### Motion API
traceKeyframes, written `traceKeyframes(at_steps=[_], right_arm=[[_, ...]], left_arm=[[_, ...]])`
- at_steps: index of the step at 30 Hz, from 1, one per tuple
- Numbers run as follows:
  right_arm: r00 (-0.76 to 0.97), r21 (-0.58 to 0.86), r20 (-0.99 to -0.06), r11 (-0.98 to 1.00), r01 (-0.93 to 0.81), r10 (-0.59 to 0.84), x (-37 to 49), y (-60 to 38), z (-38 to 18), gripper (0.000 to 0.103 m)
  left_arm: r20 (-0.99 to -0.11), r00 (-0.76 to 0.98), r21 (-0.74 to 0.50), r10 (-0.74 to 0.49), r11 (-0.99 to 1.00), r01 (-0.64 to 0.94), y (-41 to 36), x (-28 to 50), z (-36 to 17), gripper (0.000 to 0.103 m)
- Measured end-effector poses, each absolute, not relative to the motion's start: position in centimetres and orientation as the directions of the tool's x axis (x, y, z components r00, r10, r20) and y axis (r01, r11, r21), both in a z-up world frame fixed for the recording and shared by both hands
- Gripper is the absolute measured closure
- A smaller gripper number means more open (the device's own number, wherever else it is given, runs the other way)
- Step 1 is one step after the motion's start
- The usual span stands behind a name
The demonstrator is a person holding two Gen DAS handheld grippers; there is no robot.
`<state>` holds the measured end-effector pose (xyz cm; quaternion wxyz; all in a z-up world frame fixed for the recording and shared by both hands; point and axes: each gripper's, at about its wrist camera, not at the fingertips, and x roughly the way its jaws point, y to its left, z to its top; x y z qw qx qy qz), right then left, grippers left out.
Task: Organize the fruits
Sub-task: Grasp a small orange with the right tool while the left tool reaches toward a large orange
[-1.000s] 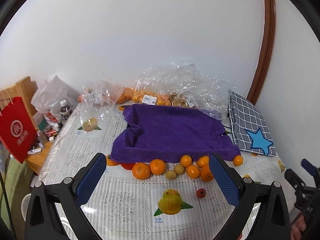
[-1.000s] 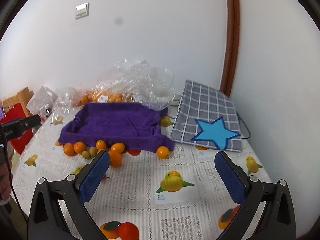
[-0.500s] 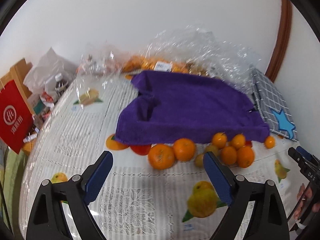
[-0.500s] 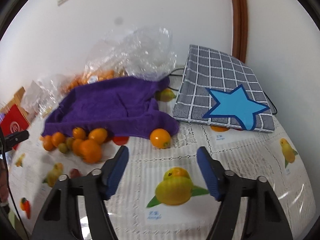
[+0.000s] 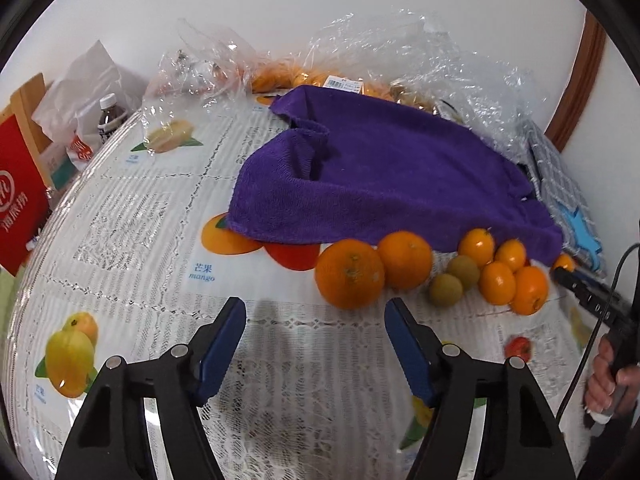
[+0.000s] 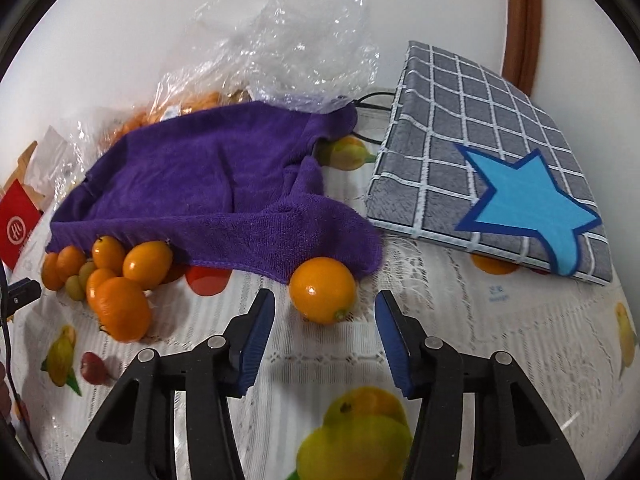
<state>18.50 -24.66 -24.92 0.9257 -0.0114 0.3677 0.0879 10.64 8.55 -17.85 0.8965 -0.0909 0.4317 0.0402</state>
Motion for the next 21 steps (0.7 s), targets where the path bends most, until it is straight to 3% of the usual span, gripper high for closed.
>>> traceKeyframes(at_steps=[4, 6, 21], right_arm=[[0.714, 0.039, -0.682, 0.983, -0.179, 0.157, 19.2, -24.1, -25.1, 0.054], [0.714, 0.023, -0.684, 0.983, -0.184, 0.15, 19.3, -23.7, -25.2, 0.069], [0.715, 0.105, -0.667, 0.977, -0.186, 0.208, 15.0, -23.7, -25.4, 0.068]], left_arm=[[-0.801, 0.599, -0.14, -0.022, 0.979, -0.151, 8.8, 10.9, -18.5, 0.034], [-0.805, 0.593, -0.135, -0.02, 0.979, -0.151, 8.8, 11.0, -18.8, 0.034], [-0.753, 0.651, -0.214, -0.097, 0.972, -0.102, 8.3, 10.9, -18.8, 0.034]])
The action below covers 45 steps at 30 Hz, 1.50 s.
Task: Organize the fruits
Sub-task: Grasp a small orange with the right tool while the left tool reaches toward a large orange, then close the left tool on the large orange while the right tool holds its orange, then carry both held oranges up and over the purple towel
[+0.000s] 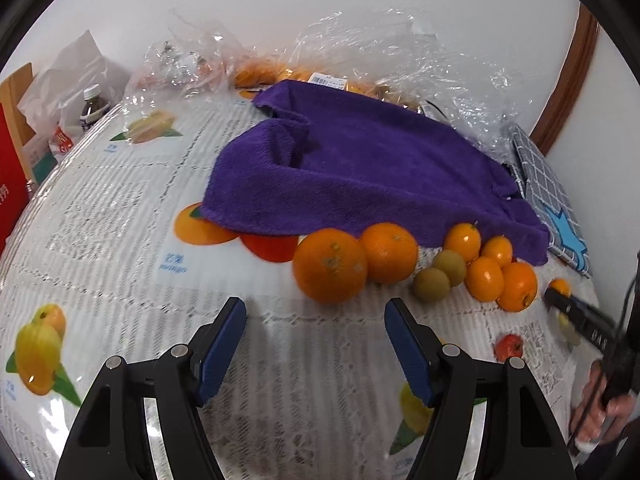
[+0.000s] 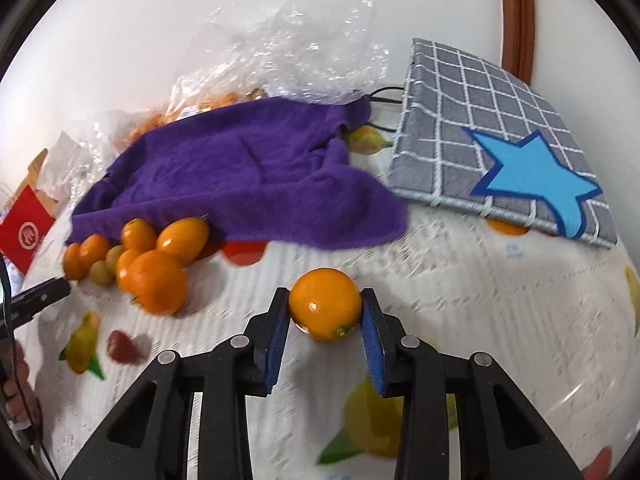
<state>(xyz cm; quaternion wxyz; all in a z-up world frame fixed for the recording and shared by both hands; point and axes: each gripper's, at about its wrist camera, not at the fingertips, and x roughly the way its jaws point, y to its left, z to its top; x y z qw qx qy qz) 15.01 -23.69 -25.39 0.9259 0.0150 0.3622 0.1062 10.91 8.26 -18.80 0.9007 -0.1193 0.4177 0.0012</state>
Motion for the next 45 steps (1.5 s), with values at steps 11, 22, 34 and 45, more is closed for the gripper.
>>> traceKeyframes(at_steps=[11, 22, 34, 45], right_arm=[[0.7, 0.092, -0.671, 0.964, -0.247, 0.244, 12.8, -22.0, -25.7, 0.068], [0.698, 0.136, -0.653, 0.952, -0.273, 0.294, 12.8, -22.2, -25.7, 0.068], [0.725, 0.174, -0.607, 0.944, -0.279, 0.326, 12.4, -23.2, -24.9, 0.068], [0.783, 0.145, -0.517, 0.936, -0.32, 0.347, 13.5, -22.2, -19.0, 0.068]], left_arm=[[-0.717, 0.684, -0.203, -0.135, 0.979, -0.02, 7.6, 12.9, -18.5, 0.055], [-0.67, 0.713, -0.297, -0.206, 0.955, -0.003, 8.6, 12.1, -18.5, 0.064], [-0.577, 0.792, -0.354, -0.199, 0.935, -0.023, 9.9, 10.7, -17.4, 0.064], [-0.474, 0.852, -0.406, -0.225, 0.914, 0.015, 10.1, 10.5, -13.8, 0.064]])
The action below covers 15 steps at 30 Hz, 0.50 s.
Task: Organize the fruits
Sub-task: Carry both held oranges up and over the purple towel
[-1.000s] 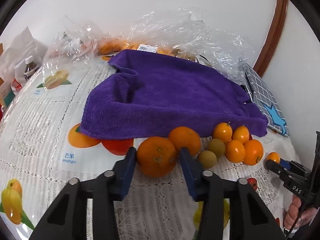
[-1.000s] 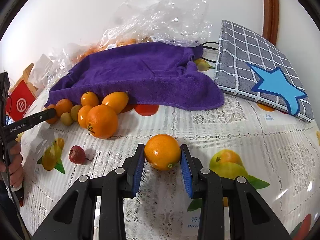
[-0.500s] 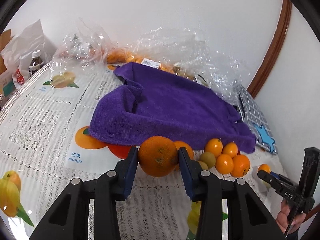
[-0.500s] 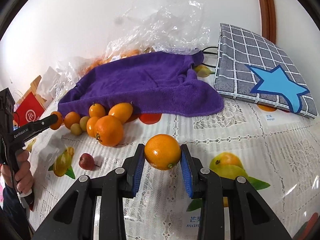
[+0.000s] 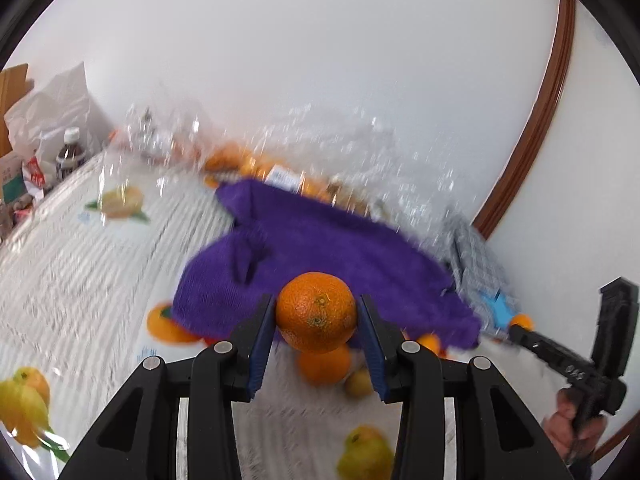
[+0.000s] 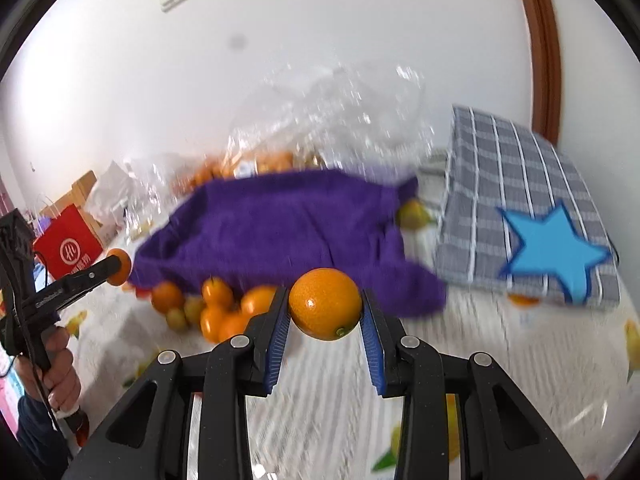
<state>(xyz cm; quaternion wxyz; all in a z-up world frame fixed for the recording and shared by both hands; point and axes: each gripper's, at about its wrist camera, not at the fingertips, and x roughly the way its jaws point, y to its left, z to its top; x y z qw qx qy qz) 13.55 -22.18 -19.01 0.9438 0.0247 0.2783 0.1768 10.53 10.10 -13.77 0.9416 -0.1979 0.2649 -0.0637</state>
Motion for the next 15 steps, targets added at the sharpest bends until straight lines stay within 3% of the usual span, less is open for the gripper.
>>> traceKeyframes(at_steps=[7, 15], right_arm=[[0.819, 0.109, -0.454, 0.934, -0.339, 0.351, 17.5, -20.2, -14.7, 0.068], [0.81, 0.109, -0.456, 0.927, -0.359, 0.368, 23.0, -16.9, -12.7, 0.068]], left_arm=[[-0.451, 0.872, -0.34, -0.192, 0.94, 0.031, 9.5, 15.4, -8.8, 0.064], [-0.49, 0.859, -0.325, -0.151, 0.946, -0.02, 9.5, 22.2, -9.9, 0.064]])
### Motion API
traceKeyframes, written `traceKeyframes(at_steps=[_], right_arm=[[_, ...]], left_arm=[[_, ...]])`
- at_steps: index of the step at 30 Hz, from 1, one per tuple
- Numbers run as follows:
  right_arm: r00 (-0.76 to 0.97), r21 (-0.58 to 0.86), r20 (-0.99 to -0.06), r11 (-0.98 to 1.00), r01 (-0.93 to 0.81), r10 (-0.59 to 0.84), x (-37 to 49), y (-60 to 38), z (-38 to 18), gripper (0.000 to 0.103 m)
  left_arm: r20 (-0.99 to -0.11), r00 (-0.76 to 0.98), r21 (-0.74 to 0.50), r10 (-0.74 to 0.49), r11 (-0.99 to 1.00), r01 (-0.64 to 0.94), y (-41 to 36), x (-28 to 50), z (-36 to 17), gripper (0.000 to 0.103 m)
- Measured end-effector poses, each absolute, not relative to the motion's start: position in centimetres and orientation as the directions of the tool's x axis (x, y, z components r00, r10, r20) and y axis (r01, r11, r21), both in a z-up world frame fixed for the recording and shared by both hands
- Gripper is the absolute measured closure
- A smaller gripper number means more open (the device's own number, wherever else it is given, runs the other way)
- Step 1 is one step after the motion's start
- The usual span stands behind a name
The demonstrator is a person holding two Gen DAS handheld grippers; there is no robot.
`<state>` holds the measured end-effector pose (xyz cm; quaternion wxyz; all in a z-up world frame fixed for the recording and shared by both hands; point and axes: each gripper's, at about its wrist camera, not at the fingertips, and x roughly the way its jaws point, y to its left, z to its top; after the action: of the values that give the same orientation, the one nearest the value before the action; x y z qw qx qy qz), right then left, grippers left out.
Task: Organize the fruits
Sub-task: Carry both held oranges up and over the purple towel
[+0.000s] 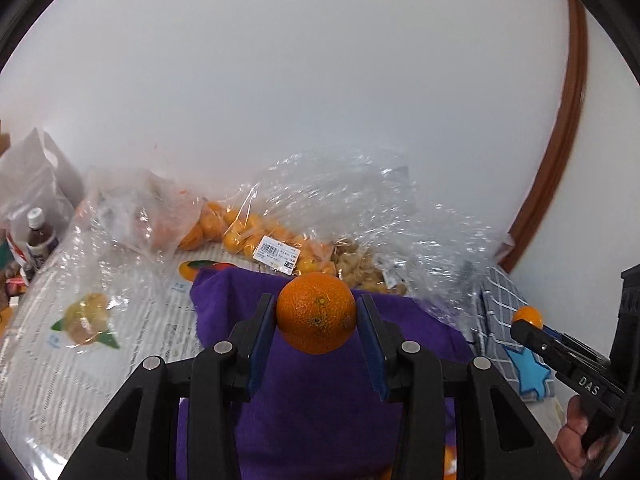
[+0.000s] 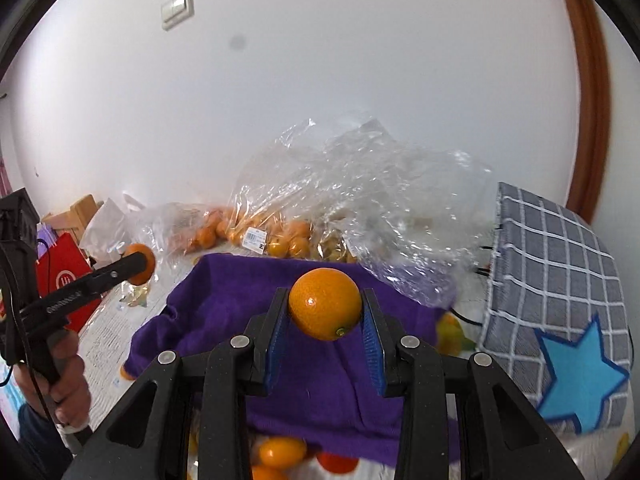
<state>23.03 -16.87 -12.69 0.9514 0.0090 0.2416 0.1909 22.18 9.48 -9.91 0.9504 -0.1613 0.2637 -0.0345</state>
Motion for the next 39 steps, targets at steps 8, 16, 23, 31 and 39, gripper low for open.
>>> traceKeyframes(at_steps=[8, 16, 23, 31, 39], right_arm=[[0.76, 0.081, -0.563, 0.937, -0.34, 0.325, 27.0, -15.9, -17.7, 0.068], [0.729, 0.124, -0.599, 0.938, -0.324, 0.331, 29.0, -17.1, -20.4, 0.068], [0.707, 0.138, -0.62, 0.934, -0.329, 0.341, 29.6, -16.7, -21.8, 0.068], [0.69, 0.137, -0.638, 0.932, -0.337, 0.343, 30.1, -16.2, -22.8, 0.068], [0.682, 0.118, -0.651, 0.932, -0.342, 0.332, 30.3, -15.8, -23.2, 0.068]], left_arm=[[-0.568, 0.815, -0.308, -0.117, 0.948, -0.079, 10.3, 24.2, -14.1, 0.064], [-0.622, 0.775, -0.255, -0.117, 0.965, -0.059, 9.2, 25.4, -15.8, 0.064], [-0.647, 0.753, -0.22, -0.118, 0.975, -0.036, 8.3, 25.4, -16.0, 0.064], [-0.679, 0.723, -0.221, -0.126, 0.975, -0.037, 8.1, 25.9, -16.9, 0.064], [-0.689, 0.713, -0.217, -0.126, 0.975, -0.037, 8.0, 26.0, -17.1, 0.064]])
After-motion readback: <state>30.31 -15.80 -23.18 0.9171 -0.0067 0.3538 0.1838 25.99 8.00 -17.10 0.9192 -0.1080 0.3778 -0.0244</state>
